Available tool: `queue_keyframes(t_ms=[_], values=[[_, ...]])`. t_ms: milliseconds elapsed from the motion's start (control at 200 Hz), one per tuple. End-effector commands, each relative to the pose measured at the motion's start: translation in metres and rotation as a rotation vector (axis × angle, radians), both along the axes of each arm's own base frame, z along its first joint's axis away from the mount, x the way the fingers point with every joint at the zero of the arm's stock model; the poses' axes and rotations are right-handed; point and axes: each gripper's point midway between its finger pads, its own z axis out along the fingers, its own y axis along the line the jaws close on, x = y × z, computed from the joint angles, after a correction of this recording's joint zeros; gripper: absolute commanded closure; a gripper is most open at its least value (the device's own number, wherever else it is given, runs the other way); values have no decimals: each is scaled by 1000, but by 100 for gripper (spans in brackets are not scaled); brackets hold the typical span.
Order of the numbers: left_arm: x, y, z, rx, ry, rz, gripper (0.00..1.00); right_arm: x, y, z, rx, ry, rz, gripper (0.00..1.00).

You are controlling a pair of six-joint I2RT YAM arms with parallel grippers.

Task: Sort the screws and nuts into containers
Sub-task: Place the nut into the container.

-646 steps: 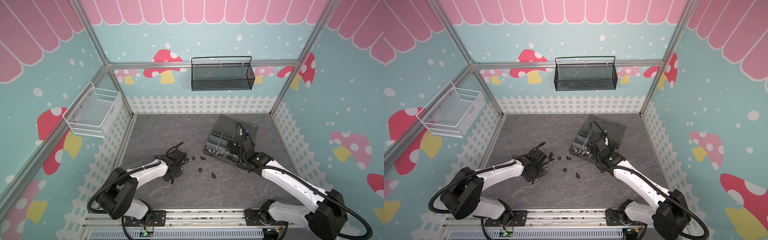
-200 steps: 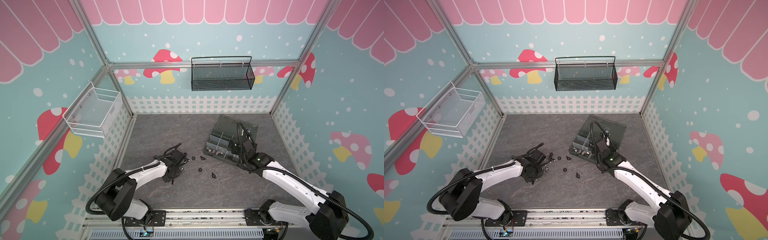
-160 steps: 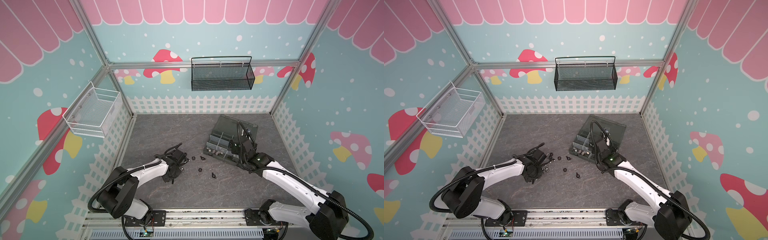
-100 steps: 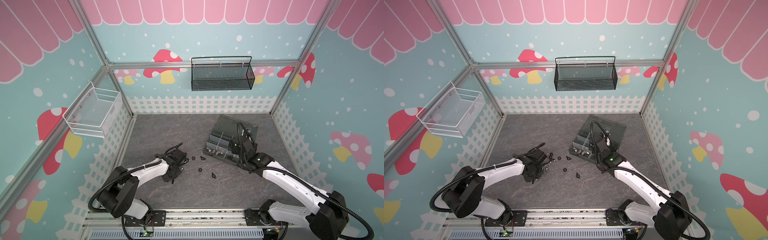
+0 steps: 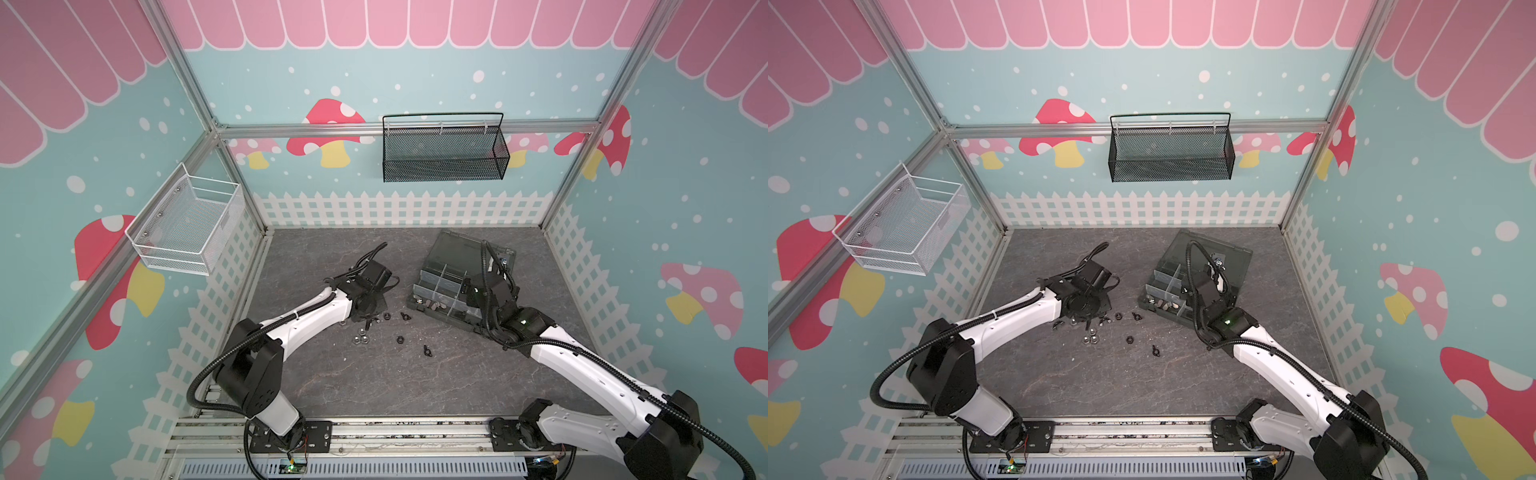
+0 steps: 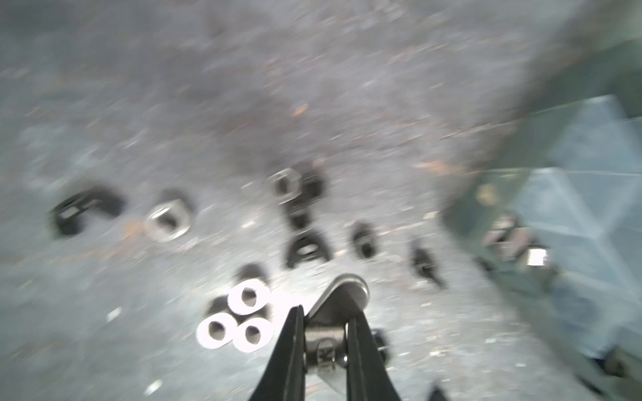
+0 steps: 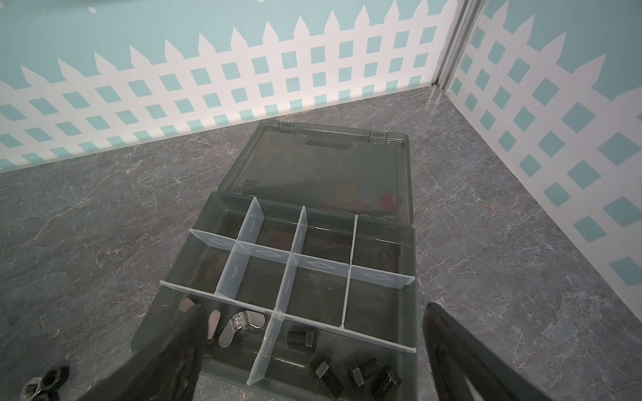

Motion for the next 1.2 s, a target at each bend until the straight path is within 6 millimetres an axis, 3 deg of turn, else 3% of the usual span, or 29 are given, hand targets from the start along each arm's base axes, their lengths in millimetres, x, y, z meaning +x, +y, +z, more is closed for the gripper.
queue_keyframes(t_ms=[0, 195, 345, 520, 766, 926, 1096, 1196], values=[[19, -50, 8, -50, -51, -118, 89, -2, -5, -1, -4, 6, -22, 3], [25, -130, 0, -123, -20, -294, 89, -2, -5, 0, -5, 10, -23, 3], [20, -168, -12, -152, 7, -380, 88, -3, -6, -2, 2, 11, -27, 3], [23, -185, -21, -180, 0, -393, 87, -4, -5, -6, 1, 21, -24, 3], [33, -194, -29, -193, -15, -365, 84, -4, -3, -13, 5, 38, -11, 3], [37, -198, -31, -196, -15, -352, 76, -6, -3, -17, 9, 44, -10, 3], [40, -202, -22, -218, -27, -348, 58, -6, -3, -16, 9, 42, -6, 3], [39, -201, -14, -225, -38, -346, 56, -7, -4, -14, 11, 36, -8, 3]])
